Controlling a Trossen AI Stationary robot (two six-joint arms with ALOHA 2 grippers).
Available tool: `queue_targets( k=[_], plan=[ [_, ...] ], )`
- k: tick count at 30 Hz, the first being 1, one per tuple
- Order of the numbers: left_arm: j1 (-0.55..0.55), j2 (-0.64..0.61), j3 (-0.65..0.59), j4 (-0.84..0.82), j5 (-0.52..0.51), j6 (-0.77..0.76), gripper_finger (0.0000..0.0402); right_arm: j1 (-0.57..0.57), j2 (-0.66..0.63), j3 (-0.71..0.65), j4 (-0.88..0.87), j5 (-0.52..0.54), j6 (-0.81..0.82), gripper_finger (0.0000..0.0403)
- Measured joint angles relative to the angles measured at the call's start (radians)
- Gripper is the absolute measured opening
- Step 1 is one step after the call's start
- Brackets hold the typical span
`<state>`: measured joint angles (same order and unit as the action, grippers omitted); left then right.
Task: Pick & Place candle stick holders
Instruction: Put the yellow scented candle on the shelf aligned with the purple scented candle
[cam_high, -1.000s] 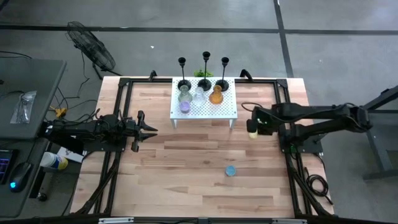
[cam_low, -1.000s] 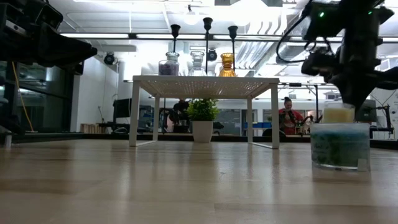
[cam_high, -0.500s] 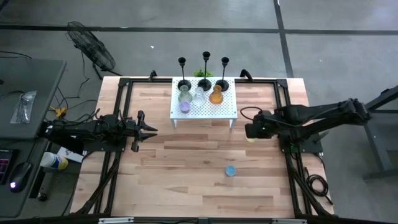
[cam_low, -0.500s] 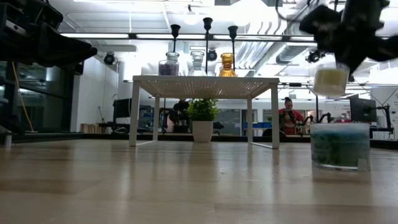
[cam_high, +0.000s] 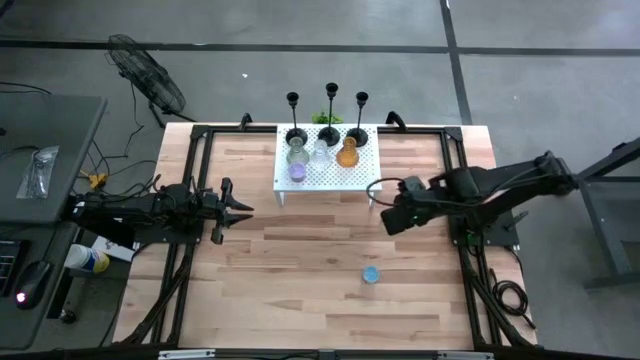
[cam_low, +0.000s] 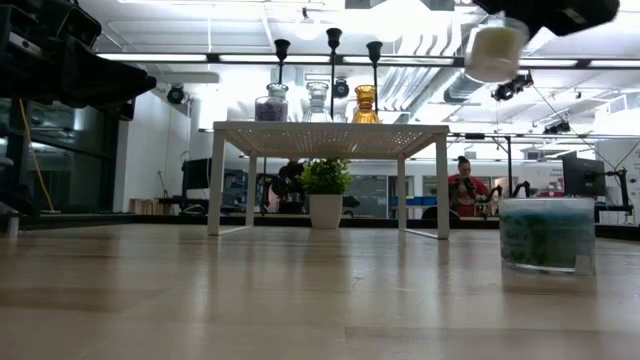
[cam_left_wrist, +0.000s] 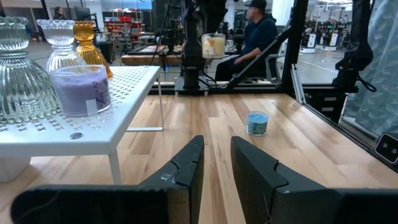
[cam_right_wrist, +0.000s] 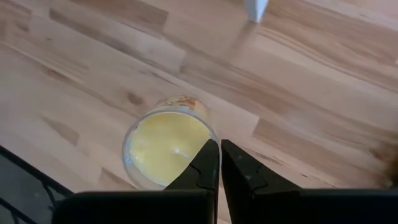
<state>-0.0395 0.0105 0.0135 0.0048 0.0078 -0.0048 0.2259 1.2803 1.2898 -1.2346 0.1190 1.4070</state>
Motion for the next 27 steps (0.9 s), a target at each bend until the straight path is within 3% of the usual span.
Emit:
queue_targets(
  k=[6, 17, 27],
  plan=[
    [0.000, 0.000, 0.000, 0.000, 0.000, 0.000, 0.0077, -0.014, 0.148, 0.140, 0.018, 0.018, 0.029, 0.0004],
    [0.000, 0.000, 0.000, 0.000, 0.000, 0.000, 0.0077, -0.099, 0.470, 0.527, -0.021, 0.049, 0.046, 0.0004],
    [0.000, 0.000, 0.000, 0.000, 0.000, 0.000, 0.0077, -0.187, 0.637, 0.760, -0.074, 0.044, 0.028, 0.0004]
  ],
)
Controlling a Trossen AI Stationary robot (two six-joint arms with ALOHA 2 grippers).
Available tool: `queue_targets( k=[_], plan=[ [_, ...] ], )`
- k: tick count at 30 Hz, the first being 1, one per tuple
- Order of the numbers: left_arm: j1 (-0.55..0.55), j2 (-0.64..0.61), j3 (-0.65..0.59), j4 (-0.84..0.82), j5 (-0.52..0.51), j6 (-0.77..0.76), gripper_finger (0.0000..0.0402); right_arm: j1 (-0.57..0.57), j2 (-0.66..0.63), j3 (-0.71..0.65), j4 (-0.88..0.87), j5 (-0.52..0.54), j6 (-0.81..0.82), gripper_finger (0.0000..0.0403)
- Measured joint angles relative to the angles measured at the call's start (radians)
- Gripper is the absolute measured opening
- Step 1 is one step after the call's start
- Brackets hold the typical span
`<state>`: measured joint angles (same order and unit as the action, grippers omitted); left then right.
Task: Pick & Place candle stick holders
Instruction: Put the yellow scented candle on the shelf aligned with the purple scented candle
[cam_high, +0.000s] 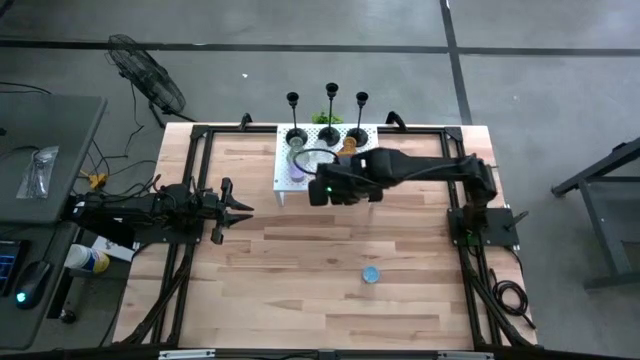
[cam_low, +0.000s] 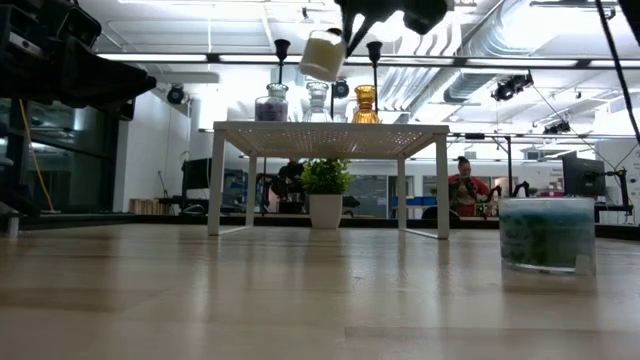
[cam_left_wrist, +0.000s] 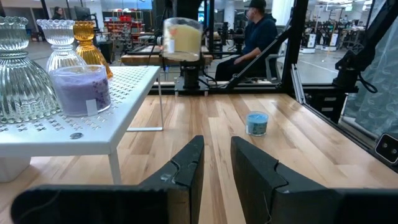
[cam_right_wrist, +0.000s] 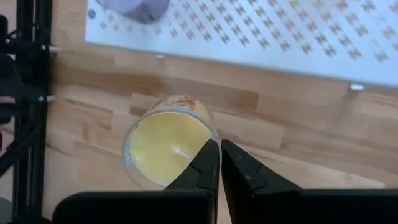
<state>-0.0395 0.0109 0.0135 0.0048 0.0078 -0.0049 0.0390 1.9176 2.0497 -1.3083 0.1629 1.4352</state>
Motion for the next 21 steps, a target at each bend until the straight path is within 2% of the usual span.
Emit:
queue_targets(
  k=[5, 21],
  plan=[
    [0.000, 0.000, 0.000, 0.000, 0.000, 0.000, 0.0077, -0.055, 0.035, 0.060, -0.033, -0.007, -0.050, 0.0004],
    [0.000, 0.000, 0.000, 0.000, 0.001, 0.000, 0.0077, -0.153, 0.086, 0.060, -0.026, -0.005, -0.134, 0.0004]
  ],
)
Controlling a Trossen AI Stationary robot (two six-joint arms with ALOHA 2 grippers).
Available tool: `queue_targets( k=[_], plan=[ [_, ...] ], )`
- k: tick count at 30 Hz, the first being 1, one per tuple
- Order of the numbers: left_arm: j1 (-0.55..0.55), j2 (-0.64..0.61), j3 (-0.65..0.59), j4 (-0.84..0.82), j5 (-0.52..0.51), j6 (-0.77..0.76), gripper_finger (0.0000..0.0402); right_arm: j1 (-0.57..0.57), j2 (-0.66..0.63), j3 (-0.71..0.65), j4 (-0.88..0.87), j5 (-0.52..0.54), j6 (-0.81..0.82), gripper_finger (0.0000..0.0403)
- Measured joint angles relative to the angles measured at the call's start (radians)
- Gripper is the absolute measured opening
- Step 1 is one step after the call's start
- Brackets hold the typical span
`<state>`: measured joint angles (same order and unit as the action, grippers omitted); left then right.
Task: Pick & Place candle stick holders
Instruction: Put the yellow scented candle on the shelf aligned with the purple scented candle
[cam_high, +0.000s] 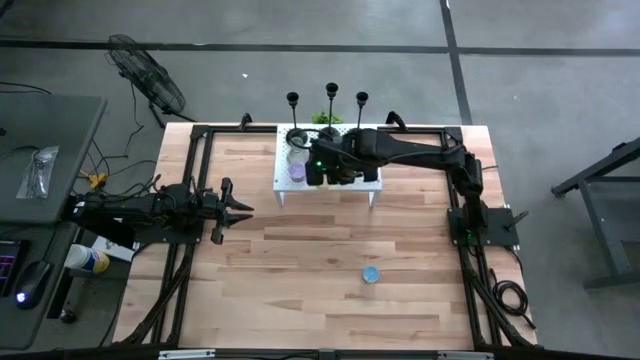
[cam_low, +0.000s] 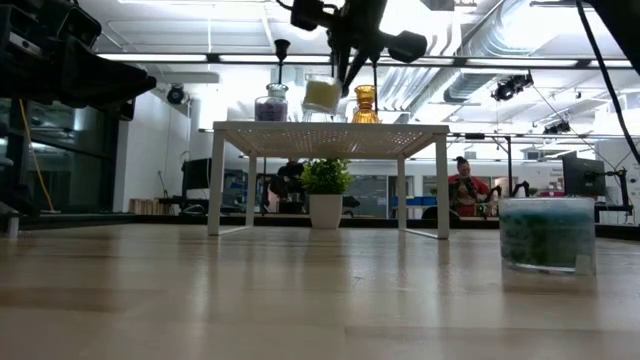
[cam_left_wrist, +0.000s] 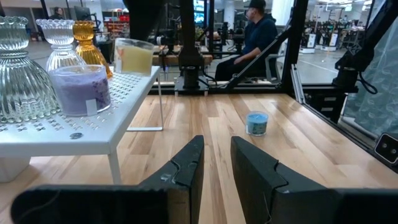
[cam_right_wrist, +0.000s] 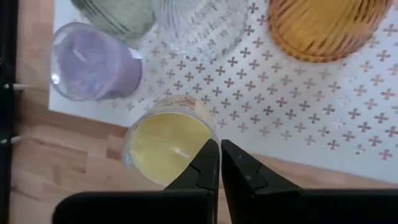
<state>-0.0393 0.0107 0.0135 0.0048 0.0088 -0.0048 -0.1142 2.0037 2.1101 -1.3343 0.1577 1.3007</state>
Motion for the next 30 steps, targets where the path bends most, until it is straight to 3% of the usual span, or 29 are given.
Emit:
queue_targets(
  k=[30],
  plan=[
    [0.000, 0.000, 0.000, 0.000, -0.001, 0.000, 0.0077, -0.064, 0.031, 0.000, -0.039, 0.024, -0.068, 0.0004]
  ],
)
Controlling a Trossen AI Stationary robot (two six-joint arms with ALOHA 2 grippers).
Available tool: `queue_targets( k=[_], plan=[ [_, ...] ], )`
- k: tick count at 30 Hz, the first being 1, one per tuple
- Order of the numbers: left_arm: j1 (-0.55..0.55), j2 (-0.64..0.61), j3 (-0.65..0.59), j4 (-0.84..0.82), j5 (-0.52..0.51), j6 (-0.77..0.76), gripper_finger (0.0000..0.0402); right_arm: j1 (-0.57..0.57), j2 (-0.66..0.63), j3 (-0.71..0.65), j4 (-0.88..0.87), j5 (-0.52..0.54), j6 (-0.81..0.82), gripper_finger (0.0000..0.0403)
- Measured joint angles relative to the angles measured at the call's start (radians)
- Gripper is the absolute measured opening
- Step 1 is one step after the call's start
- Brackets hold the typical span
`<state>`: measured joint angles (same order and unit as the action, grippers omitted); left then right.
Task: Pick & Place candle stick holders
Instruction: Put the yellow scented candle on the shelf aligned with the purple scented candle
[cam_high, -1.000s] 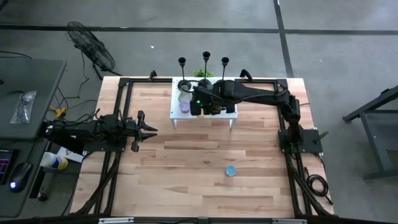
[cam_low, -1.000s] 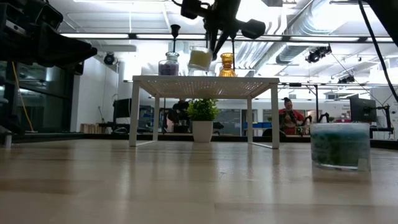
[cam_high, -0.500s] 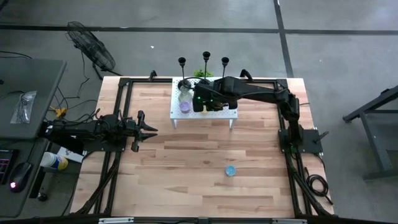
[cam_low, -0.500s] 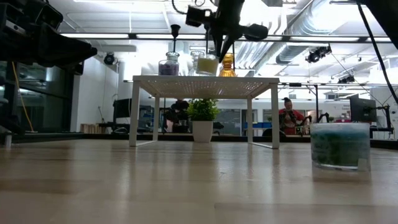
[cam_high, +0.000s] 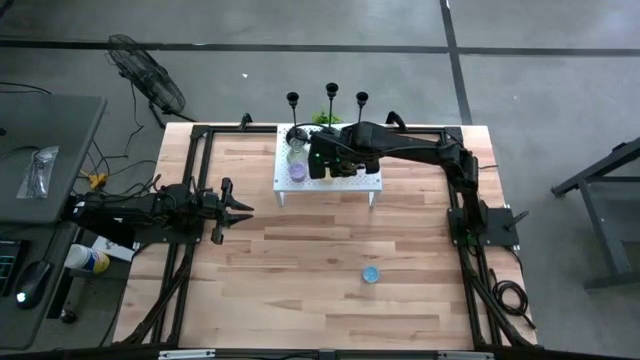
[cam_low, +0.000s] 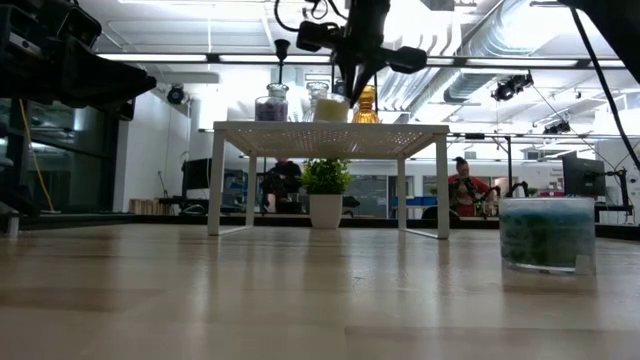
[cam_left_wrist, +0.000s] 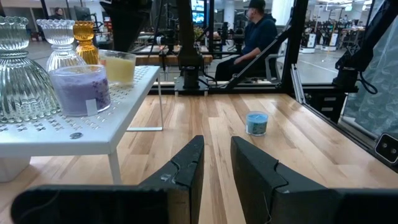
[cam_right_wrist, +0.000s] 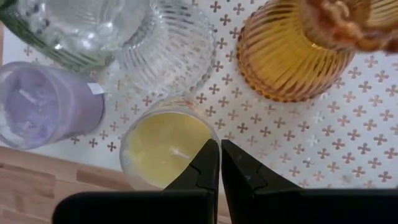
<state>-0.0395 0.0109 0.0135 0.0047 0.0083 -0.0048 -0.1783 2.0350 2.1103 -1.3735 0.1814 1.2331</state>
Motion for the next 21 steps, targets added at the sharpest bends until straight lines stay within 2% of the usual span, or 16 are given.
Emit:
queue_targets(
  k=[21],
  plan=[
    [0.000, 0.000, 0.000, 0.000, 0.000, 0.000, 0.0077, -0.015, 0.001, 0.000, -0.020, -0.018, -0.027, 0.0004]
  ],
)
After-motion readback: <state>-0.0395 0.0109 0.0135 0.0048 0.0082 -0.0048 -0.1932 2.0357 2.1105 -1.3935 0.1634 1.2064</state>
